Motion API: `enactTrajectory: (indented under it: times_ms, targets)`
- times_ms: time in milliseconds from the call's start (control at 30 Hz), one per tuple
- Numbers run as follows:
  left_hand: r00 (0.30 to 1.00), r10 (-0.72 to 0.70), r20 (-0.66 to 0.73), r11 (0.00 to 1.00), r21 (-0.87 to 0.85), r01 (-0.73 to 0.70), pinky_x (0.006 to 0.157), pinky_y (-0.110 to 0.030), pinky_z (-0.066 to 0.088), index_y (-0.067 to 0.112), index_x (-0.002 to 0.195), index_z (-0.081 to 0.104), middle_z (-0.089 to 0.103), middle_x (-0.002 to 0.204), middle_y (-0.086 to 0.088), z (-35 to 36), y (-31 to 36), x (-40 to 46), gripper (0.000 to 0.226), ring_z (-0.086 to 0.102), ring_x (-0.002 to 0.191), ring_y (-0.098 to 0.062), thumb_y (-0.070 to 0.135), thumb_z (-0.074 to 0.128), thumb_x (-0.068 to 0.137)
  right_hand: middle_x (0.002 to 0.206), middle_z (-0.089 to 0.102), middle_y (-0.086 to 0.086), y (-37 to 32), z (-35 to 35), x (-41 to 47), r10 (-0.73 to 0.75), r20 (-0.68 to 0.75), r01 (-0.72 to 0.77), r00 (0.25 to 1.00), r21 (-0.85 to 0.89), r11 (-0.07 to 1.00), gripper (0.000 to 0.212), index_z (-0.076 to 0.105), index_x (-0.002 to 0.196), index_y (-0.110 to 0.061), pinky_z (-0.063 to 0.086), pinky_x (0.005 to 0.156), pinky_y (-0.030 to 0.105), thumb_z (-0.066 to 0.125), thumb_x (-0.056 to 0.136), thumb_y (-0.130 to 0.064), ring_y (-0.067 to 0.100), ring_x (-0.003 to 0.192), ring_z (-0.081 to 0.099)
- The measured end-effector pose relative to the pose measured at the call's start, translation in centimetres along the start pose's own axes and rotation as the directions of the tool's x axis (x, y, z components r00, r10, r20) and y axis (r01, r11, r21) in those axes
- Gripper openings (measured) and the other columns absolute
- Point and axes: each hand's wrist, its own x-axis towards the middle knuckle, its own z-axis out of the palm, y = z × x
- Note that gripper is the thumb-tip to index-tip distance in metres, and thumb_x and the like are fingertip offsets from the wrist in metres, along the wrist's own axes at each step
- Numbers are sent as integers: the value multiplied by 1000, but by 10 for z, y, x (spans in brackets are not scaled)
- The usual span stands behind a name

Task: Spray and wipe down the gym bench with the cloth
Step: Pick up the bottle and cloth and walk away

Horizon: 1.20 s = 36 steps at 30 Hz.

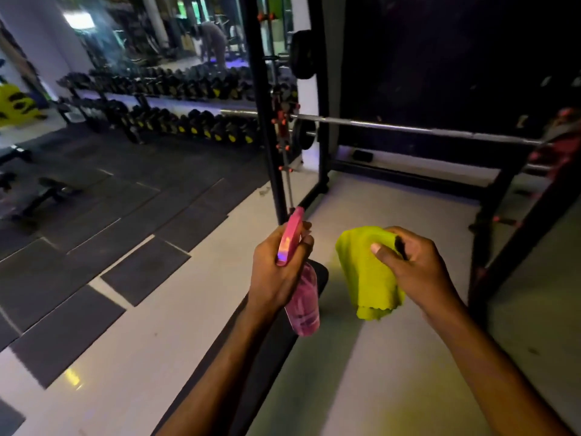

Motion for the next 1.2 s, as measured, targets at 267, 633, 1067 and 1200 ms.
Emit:
enactTrajectory:
  times_ms: [267, 633, 1067, 1200]
  targets:
    - [891, 145, 430, 983, -161, -83, 91, -54, 59, 14, 129, 66, 74, 121, 3, 48, 5, -41, 50, 74, 101, -21, 48, 62, 91, 100, 74, 24, 5, -41, -124, 158, -390, -178, 907, -15, 984, 20, 68, 98, -20, 55, 80, 26, 68, 95, -1, 21, 88, 65]
    - [492, 269, 828, 953, -303, -11, 94, -54, 58, 43, 115, 66, 77, 114, 2, 130, 52, -220, 26, 75, 100, -24, 35, 65, 90, 87, 65, 34, -10, -84, -391, 269, -809, -431, 522, 23, 902, 4, 68, 92, -5, 53, 80, 58, 70, 95, -6, 23, 78, 56]
    - [64, 366, 928, 929, -369, 39, 97, -55, 56, 35, 139, 55, 72, 125, 4, 108, 95, -543, 52, 72, 107, -25, 45, 60, 88, 69, 65, -11, -44, -45, -762, 358, -933, -596, 34, 268, 757, 17, 70, 86, -32, 50, 74, 36, 75, 93, -17, 13, 71, 58]
    - [10, 339, 941, 939, -339, 65, 83, -40, 62, 27, 145, 53, 72, 124, 4, 92, 99, -629, 53, 75, 94, -20, 33, 60, 93, 81, 72, 3, -58, -38, -852, 409, -912, -657, -14, 317, 684, 16, 73, 94, -25, 58, 82, 51, 71, 93, -9, 23, 79, 66]
